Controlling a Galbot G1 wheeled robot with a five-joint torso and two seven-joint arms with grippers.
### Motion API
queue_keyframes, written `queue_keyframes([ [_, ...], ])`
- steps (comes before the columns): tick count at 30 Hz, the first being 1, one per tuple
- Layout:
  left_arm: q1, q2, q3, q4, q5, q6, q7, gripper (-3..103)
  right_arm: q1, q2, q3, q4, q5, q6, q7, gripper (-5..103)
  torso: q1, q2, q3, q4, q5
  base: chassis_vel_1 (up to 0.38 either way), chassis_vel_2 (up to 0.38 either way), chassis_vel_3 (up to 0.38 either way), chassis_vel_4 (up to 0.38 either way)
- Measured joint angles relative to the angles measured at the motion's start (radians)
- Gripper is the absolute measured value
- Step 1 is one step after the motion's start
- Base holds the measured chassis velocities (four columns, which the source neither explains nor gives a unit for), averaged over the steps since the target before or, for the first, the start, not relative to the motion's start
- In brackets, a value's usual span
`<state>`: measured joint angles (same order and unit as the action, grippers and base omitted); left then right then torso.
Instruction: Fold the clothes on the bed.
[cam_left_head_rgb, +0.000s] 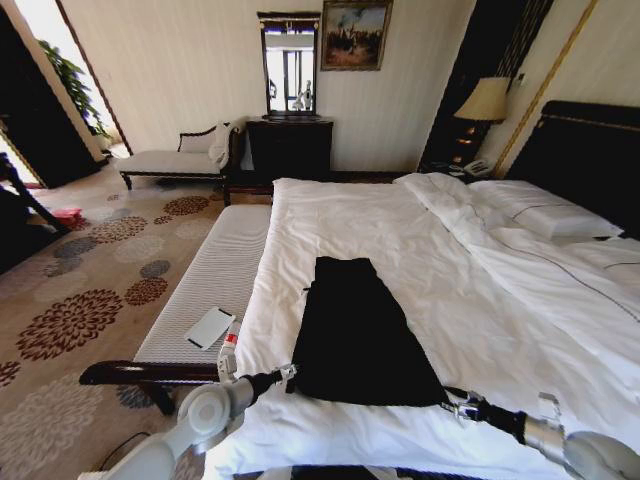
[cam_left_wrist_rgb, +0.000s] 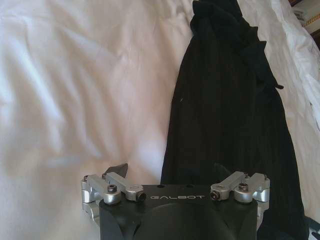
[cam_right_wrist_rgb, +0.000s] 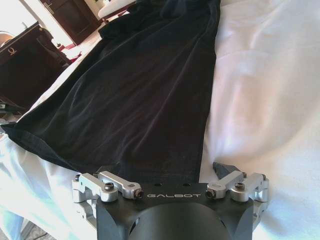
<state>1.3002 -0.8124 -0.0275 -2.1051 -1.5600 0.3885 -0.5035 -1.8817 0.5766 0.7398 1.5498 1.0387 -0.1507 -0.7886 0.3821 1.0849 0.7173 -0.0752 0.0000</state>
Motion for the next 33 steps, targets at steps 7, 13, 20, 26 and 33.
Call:
queue_keyframes([
  [7, 0.024, -0.003, 0.013, -0.003, 0.021, 0.002, 0.003, 82, 0.015, -0.008, -0.015, 0.006, 0.003, -0.003, 0.006, 95, 0.000, 0.000, 0.000, 0.0001, 0.0000, 0.000, 0.000, 0.000, 0.000],
  [13, 0.006, -0.024, 0.019, 0.013, 0.028, 0.004, 0.006, 66, 0.017, -0.008, -0.021, 0.017, 0.004, -0.005, 0.008, 82, 0.000, 0.000, 0.000, 0.0001, 0.0000, 0.000, 0.000, 0.000, 0.000],
  [20, 0.001, -0.062, 0.018, 0.017, 0.042, 0.013, 0.011, 34, 0.016, -0.009, -0.022, 0.026, 0.004, -0.005, 0.013, 54, 0.000, 0.000, 0.000, 0.0000, 0.0000, 0.000, 0.000, 0.000, 0.000],
  [26, 0.014, -0.054, 0.010, 0.010, 0.049, 0.014, 0.013, 18, 0.017, -0.011, -0.024, 0.024, 0.001, -0.005, 0.012, 33, 0.000, 0.000, 0.000, 0.0000, 0.0000, 0.000, 0.000, 0.000, 0.000],
  [33, 0.061, -0.018, -0.024, -0.002, 0.058, 0.017, 0.024, 0, 0.021, -0.004, -0.030, 0.020, -0.005, -0.002, -0.002, 2, 0.000, 0.000, 0.000, 0.0000, -0.0001, 0.000, 0.000, 0.000, 0.000],
])
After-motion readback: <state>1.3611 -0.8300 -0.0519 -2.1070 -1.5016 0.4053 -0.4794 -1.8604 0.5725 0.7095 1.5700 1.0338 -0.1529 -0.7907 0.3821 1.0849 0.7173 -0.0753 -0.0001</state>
